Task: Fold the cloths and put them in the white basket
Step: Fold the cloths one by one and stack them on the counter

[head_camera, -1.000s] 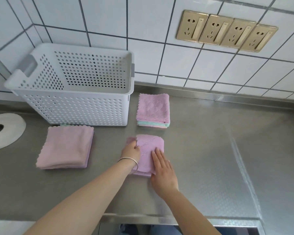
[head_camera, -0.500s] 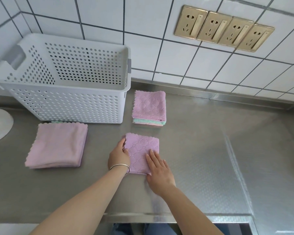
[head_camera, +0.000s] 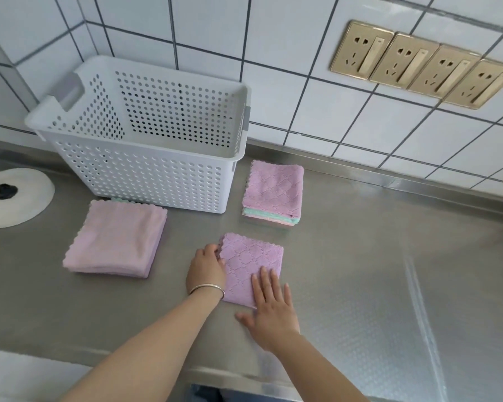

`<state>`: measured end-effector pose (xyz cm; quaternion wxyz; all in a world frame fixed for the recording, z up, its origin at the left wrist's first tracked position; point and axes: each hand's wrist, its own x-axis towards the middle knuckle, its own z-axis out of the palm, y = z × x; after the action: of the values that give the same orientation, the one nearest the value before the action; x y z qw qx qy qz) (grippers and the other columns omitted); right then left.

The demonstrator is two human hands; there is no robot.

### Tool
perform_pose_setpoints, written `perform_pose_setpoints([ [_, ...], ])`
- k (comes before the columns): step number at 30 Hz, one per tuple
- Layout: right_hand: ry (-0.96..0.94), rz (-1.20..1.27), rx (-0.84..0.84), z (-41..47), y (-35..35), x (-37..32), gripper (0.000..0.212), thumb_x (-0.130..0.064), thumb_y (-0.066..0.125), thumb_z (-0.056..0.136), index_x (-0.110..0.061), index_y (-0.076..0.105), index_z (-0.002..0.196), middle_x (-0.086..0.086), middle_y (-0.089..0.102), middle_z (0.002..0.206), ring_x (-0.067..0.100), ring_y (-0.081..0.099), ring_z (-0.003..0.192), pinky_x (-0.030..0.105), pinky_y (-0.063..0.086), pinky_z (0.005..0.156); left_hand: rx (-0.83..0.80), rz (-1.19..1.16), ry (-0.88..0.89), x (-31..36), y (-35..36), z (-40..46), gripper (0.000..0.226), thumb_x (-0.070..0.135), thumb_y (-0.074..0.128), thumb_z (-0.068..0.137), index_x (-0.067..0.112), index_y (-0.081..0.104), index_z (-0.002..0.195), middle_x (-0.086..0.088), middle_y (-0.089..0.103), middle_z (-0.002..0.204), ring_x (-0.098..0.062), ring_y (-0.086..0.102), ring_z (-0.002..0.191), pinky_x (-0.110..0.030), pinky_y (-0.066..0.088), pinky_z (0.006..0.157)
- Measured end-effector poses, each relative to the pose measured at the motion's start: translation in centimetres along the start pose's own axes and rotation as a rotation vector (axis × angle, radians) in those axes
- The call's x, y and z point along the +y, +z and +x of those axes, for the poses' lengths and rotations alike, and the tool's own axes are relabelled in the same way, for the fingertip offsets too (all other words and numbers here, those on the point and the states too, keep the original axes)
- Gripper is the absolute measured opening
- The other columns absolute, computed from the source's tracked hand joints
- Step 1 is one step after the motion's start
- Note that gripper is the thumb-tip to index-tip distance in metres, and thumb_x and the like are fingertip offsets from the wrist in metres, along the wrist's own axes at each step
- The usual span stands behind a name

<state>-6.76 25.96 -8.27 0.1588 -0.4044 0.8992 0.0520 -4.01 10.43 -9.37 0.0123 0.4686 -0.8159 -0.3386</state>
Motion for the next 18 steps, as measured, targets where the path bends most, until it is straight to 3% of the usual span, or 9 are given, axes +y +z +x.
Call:
perform_pose_setpoints([
  [1, 0.009, 0.011, 0.021, 0.0, -0.4, -0.1, 0.077, -0.061, 0.024, 0.082, -0.015, 0.017, 0.144, 0.009, 0.010, 0.155, 0.029, 0.010, 0.143, 0.047, 0.025, 0.110, 0.014, -0.001, -0.026, 0.0, 0.0, 0.0, 0.029, 0.023, 0.056, 0.087, 0.008, 0.054, 0.112, -0.019, 0.052, 0.119, -0.038, 0.052, 0.107, -0.043, 0.043, 0.088],
  [3, 0.106, 0.207, 0.075, -0.1, -0.6, 0.4, 0.069, -0.056, 0.033, 0.078, -0.015, 0.053, 0.130, 0.005, 0.051, 0.138, 0.025, 0.049, 0.126, 0.037, 0.048, 0.094, 0.047, -0.009, -0.107, 0.2, -0.1, -0.7, 0.034, 0.032, 0.058, 0.084, 0.008, 0.057, 0.109, -0.018, 0.050, 0.119, -0.036, 0.049, 0.110, -0.041, 0.042, 0.090],
  [4, 0.159, 0.370, 0.109, -0.3, -0.8, 0.8, 0.062, -0.051, 0.038, 0.078, -0.014, 0.058, 0.124, 0.005, 0.059, 0.128, 0.025, 0.055, 0.115, 0.035, 0.052, 0.088, 0.050, -0.005, -0.139, 0.4, -0.1, -1.0, 0.038, 0.038, 0.059, 0.082, 0.010, 0.059, 0.108, -0.016, 0.049, 0.118, -0.035, 0.047, 0.111, -0.039, 0.042, 0.090],
  [6, 0.263, 0.666, 0.247, 0.2, -1.3, 1.7, 0.052, -0.032, 0.048, 0.084, -0.010, 0.048, 0.131, 0.010, 0.052, 0.124, 0.029, 0.052, 0.110, 0.036, 0.046, 0.090, 0.054, 0.039, -0.187, 0.7, -0.1, -1.7, 0.044, 0.048, 0.060, 0.078, 0.013, 0.062, 0.104, -0.012, 0.047, 0.117, -0.032, 0.045, 0.110, -0.037, 0.044, 0.087],
  [8, 0.455, 0.913, 0.164, 0.9, -2.0, 2.3, 0.054, -0.015, 0.051, 0.086, -0.009, 0.035, 0.138, 0.011, 0.043, 0.129, 0.029, 0.048, 0.115, 0.035, 0.041, 0.090, 0.045, 0.094, -0.203, 0.8, 0.0, -2.0, 0.042, 0.049, 0.058, 0.078, 0.015, 0.064, 0.102, -0.010, 0.048, 0.116, -0.031, 0.044, 0.110, -0.036, 0.045, 0.087],
  [10, 0.576, 1.034, 0.072, 1.9, -2.3, 2.7, 0.055, -0.010, 0.049, 0.086, -0.010, 0.033, 0.139, 0.010, 0.045, 0.131, 0.029, 0.048, 0.115, 0.034, 0.040, 0.088, 0.025, 0.138, -0.220, 0.9, 0.1, -2.1, 0.037, 0.044, 0.054, 0.083, 0.015, 0.065, 0.102, -0.011, 0.049, 0.117, -0.031, 0.046, 0.112, -0.037, 0.045, 0.088],
  [13, 0.616, 1.082, -0.032, 3.1, -2.5, 3.5, 0.039, -0.012, 0.049, 0.084, -0.007, 0.047, 0.122, 0.006, 0.056, 0.105, 0.026, 0.053, 0.092, 0.029, 0.040, 0.076, 0.000, 0.099, -0.223, 1.2, 0.1, -2.2, 0.031, 0.037, 0.048, 0.088, 0.012, 0.063, 0.100, -0.013, 0.058, 0.114, -0.032, 0.054, 0.107, -0.038, 0.046, 0.086],
  [18, 0.566, 1.122, -0.101, 3.3, -2.9, 3.1, 0.015, -0.015, 0.052, 0.083, -0.002, 0.052, 0.090, 0.004, 0.050, 0.076, 0.022, 0.047, 0.071, 0.029, 0.038, 0.062, -0.038, -0.024, -0.140, 1.6, -0.7, -2.9, 0.026, 0.032, 0.042, 0.093, 0.010, 0.052, 0.103, -0.015, 0.066, 0.104, -0.037, 0.059, 0.097, -0.037, 0.044, 0.074],
])
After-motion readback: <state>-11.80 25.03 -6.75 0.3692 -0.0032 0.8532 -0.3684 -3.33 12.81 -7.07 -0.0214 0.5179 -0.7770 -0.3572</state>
